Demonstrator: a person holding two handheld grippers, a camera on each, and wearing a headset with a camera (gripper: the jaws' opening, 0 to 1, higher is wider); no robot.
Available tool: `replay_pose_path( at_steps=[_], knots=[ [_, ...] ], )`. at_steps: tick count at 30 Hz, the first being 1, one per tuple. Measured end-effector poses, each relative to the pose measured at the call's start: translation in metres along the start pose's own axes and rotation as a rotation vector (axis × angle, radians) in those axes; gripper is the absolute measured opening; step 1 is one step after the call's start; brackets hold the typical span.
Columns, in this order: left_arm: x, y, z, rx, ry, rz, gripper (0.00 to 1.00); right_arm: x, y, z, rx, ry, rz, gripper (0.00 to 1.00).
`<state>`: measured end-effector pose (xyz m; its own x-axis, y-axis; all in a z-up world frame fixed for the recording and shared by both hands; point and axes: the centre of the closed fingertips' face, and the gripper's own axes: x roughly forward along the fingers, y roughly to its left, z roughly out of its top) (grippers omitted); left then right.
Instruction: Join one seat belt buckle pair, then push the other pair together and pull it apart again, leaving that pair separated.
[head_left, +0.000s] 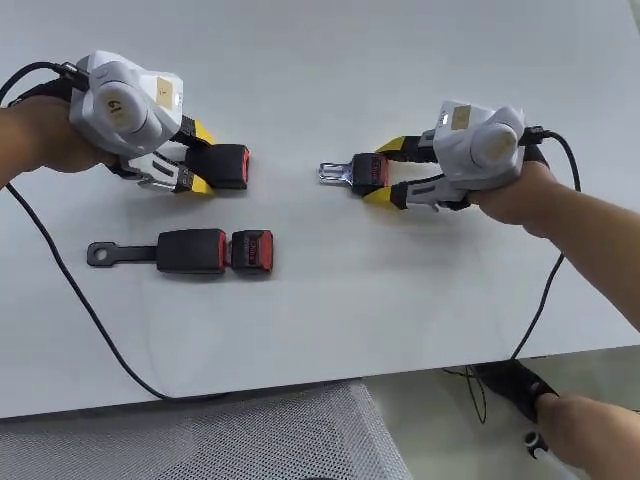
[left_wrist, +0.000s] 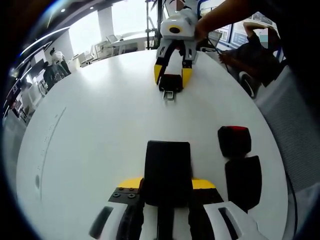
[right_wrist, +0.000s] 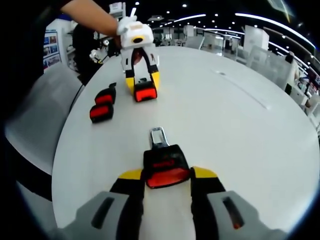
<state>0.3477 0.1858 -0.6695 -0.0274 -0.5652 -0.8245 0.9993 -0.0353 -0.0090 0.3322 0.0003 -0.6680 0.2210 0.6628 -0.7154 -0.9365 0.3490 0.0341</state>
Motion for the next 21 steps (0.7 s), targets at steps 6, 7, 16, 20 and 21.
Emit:
replay_pose_path(
  at_steps=[6,7,16,20,21],
  knots=[
    [0.000,0.000,0.000,-0.001,0.002,0.000,0.35,-0.005,-0.006,-0.005,-0.003,-0.004,-0.003,0.36],
    [0.000,0.000,0.000,-0.001,0.003,0.000,0.35,-0.006,-0.007,-0.006,-0.005,-0.006,-0.007,0.36],
    [0.001,0.000,0.000,-0.001,0.005,0.000,0.35,-0.012,-0.010,-0.018,-0.020,0.006,-0.006,0.36],
    [0.001,0.000,0.000,-0.002,0.009,0.000,0.35,-0.017,-0.007,-0.025,-0.026,0.012,0.000,0.36],
    [0.001,0.000,0.000,-0.004,0.008,0.001,0.35,-0.018,-0.006,-0.026,-0.027,0.015,0.000,0.36]
  ],
)
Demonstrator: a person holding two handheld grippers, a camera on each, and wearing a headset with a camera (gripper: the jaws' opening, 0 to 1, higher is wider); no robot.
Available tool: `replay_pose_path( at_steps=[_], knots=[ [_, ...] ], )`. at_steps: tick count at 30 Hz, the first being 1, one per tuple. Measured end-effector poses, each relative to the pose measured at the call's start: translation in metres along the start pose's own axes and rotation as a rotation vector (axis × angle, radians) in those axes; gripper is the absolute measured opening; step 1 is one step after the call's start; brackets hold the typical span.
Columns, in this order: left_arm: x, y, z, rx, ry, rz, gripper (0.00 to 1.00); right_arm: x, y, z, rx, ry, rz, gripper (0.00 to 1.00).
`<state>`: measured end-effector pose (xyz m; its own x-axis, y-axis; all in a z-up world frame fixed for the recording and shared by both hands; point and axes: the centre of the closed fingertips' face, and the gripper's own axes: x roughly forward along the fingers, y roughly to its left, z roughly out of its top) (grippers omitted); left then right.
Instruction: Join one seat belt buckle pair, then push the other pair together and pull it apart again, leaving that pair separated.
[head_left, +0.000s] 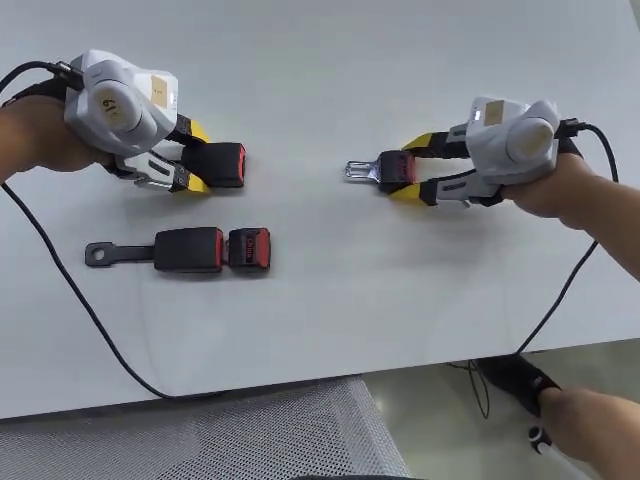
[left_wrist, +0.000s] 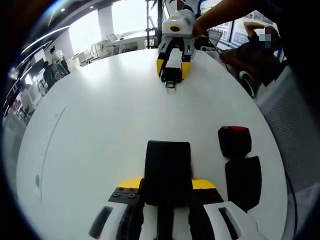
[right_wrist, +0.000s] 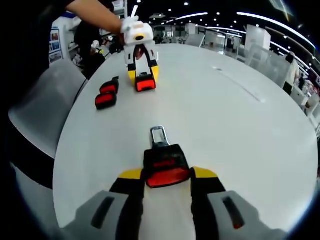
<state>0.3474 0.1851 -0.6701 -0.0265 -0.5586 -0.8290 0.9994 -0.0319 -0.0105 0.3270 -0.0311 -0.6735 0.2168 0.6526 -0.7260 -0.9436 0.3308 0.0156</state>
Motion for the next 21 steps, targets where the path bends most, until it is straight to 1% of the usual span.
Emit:
replay_pose_path(
  at_steps=[5,8,9,10,11,12,13,14,15,16,17,18,19,20,21],
  knots=[
    [0.000,0.000,0.000,-0.001,0.000,0.000,0.35,-0.002,0.003,-0.002,-0.003,0.002,-0.002,0.36],
    [0.000,0.000,0.000,-0.013,0.003,0.002,0.35,-0.004,0.007,-0.004,-0.026,0.008,-0.002,0.38],
    [0.001,-0.001,0.000,-0.010,0.011,0.001,0.35,-0.005,0.008,-0.004,-0.025,0.004,-0.002,0.40],
    [0.001,-0.001,0.001,-0.009,0.015,0.001,0.35,-0.006,0.008,-0.004,-0.021,0.006,-0.014,0.43],
    [0.001,-0.001,0.001,-0.012,0.021,0.003,0.35,-0.007,0.007,-0.004,-0.015,0.000,-0.030,0.49],
    [0.000,0.000,0.000,-0.021,0.023,0.010,0.37,-0.009,0.007,0.000,-0.003,-0.019,-0.039,0.53],
    [0.000,0.004,-0.001,-0.069,0.024,0.036,0.39,-0.010,0.007,0.003,0.014,-0.038,-0.048,0.56],
    [-0.001,0.004,-0.001,-0.084,0.024,0.037,0.42,-0.012,0.005,0.005,0.026,-0.049,-0.064,0.58],
    [-0.001,0.004,-0.001,-0.090,0.026,0.038,0.49,-0.013,0.004,0.005,0.026,-0.053,-0.075,0.60],
    [-0.002,0.003,-0.001,-0.110,0.023,0.037,0.56,-0.014,0.003,0.006,0.026,-0.054,-0.082,0.63],
    [-0.004,0.001,0.003,-0.131,-0.005,0.033,0.63,-0.016,0.002,0.006,0.030,-0.059,-0.099,0.66],
    [-0.005,0.002,0.004,-0.148,-0.015,0.039,0.65,-0.016,0.000,0.007,0.041,-0.068,-0.109,0.69],
    [-0.009,0.006,0.003,-0.168,-0.011,0.061,0.65,-0.017,-0.001,0.007,0.058,-0.080,-0.127,0.73],
    [-0.011,0.008,0.003,-0.181,-0.016,0.074,0.66,-0.018,-0.004,0.008,0.070,-0.082,-0.146,0.76],
    [-0.013,0.009,0.004,-0.191,-0.024,0.081,0.68,-0.020,-0.006,0.010,0.084,-0.100,-0.173,0.78]
  ],
)
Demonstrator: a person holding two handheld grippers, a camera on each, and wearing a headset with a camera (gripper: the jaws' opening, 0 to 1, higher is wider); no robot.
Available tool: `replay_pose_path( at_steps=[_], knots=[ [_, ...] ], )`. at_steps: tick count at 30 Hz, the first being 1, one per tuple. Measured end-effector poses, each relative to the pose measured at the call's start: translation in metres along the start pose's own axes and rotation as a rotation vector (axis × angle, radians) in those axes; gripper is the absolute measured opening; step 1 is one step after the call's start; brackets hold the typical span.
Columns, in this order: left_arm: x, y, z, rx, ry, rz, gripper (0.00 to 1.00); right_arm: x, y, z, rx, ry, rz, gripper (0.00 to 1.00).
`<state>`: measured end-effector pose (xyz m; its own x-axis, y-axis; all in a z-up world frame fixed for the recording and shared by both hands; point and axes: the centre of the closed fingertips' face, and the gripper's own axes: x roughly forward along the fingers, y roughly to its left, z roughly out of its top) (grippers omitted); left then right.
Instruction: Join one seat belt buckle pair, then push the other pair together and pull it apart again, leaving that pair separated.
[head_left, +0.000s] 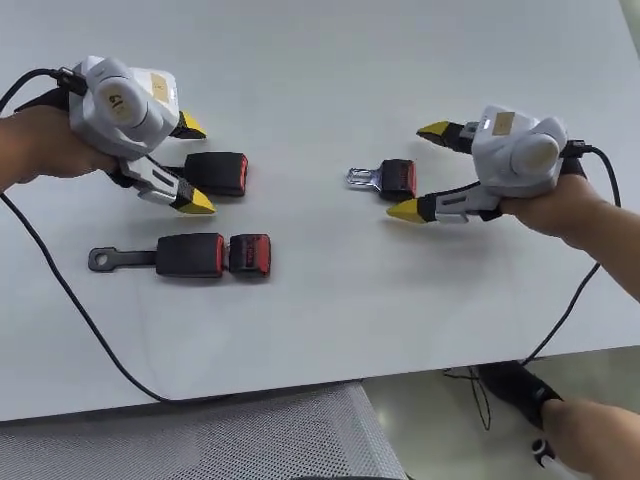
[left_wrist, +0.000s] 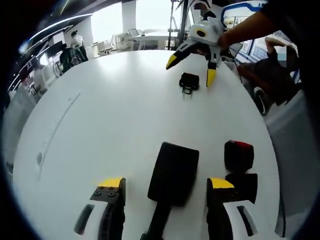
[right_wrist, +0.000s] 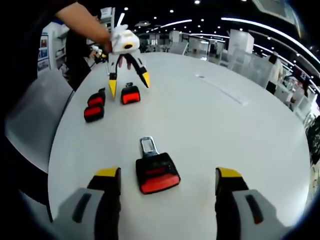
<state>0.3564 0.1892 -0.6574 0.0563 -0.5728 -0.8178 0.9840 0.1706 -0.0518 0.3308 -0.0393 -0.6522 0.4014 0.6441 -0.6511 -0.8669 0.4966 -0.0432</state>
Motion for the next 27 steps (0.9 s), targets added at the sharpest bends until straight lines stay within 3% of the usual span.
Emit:
replay_pose_path(
  at_steps=[4,7,13,15,20,22,27],
  knots=[
    [-0.011,0.003,0.002,-0.049,-0.018,0.048,0.77,-0.002,-0.001,0.006,0.031,-0.027,-0.047,0.85],
    [-0.020,0.004,-0.002,-0.142,-0.020,0.108,0.84,-0.002,0.000,0.011,0.053,-0.049,-0.084,0.87],
    [-0.043,-0.004,-0.009,-0.289,-0.089,0.210,0.92,-0.002,0.006,0.022,0.075,-0.090,-0.146,0.95],
    [-0.053,-0.007,-0.009,-0.308,-0.129,0.252,0.93,-0.002,0.007,0.027,0.084,-0.111,-0.168,0.95],
    [-0.071,-0.017,-0.025,-0.378,-0.156,0.327,1.00,0.000,0.011,0.036,0.110,-0.132,-0.204,0.98],
    [-0.077,-0.021,-0.030,-0.398,-0.164,0.346,1.00,0.000,0.013,0.043,0.137,-0.165,-0.223,1.00],
    [-0.099,-0.032,-0.038,-0.433,-0.226,0.401,1.00,0.003,0.028,0.053,0.142,-0.171,-0.247,1.00]
  ],
)
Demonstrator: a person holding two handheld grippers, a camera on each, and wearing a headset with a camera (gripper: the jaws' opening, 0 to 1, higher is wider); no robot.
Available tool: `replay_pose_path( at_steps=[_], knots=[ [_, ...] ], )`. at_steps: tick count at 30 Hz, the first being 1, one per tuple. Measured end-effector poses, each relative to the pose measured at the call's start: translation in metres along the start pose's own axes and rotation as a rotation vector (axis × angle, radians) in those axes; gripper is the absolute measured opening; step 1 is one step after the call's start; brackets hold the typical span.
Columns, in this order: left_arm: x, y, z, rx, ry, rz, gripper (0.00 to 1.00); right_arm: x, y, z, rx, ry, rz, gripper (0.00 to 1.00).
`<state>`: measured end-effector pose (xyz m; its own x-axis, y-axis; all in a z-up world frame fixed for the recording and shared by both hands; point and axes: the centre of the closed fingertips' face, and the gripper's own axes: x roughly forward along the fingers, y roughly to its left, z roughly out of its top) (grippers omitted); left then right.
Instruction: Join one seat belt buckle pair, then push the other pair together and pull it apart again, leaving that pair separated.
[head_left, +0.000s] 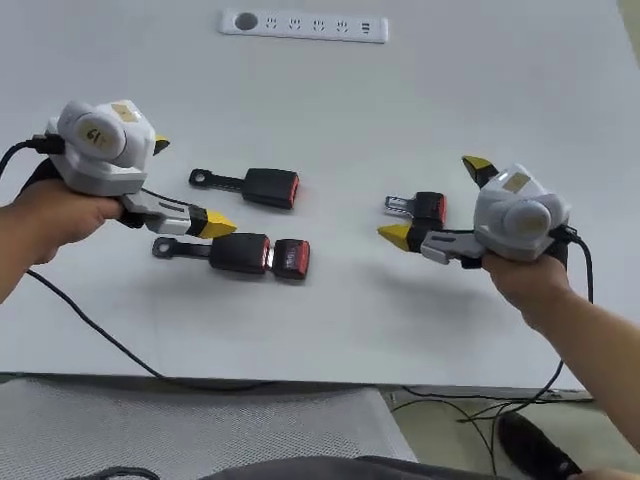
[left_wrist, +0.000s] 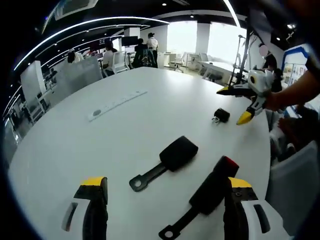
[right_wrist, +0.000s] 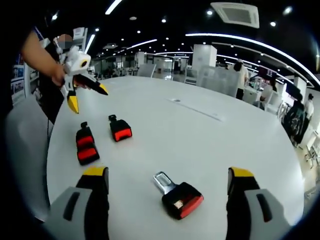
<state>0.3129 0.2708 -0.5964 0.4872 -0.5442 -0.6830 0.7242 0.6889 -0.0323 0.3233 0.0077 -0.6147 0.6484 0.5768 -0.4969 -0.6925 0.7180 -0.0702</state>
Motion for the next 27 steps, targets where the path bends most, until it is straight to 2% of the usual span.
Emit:
replay_pose_path(
  at_steps=[4,5,7,11,15,20,24,27],
  knots=[
    [-0.018,0.002,-0.010,0.016,-0.028,0.027,1.00,-0.003,0.016,0.008,0.033,-0.012,-0.026,1.00],
    [-0.024,0.001,-0.011,-0.002,-0.054,0.027,1.00,-0.005,0.019,0.010,0.033,-0.017,-0.031,1.00],
    [-0.030,0.003,-0.016,-0.031,-0.070,0.024,1.00,-0.008,0.028,0.013,0.033,-0.021,-0.041,1.00],
    [-0.051,-0.001,-0.024,-0.027,-0.104,0.021,1.00,-0.016,0.044,0.018,0.030,-0.030,-0.058,1.00],
    [-0.064,-0.006,-0.036,-0.024,-0.117,0.006,1.00,-0.024,0.055,0.012,0.041,-0.021,-0.075,1.00],
    [-0.078,-0.018,-0.052,-0.024,-0.122,-0.011,1.00,-0.037,0.070,0.004,0.049,-0.009,-0.087,1.00],
    [-0.087,-0.025,-0.060,-0.028,-0.124,-0.017,1.00,-0.048,0.079,-0.005,0.058,0.001,-0.099,1.00],
    [-0.096,-0.028,-0.064,-0.050,-0.144,-0.014,1.00,-0.056,0.085,-0.010,0.063,0.004,-0.105,1.00]
  ],
)
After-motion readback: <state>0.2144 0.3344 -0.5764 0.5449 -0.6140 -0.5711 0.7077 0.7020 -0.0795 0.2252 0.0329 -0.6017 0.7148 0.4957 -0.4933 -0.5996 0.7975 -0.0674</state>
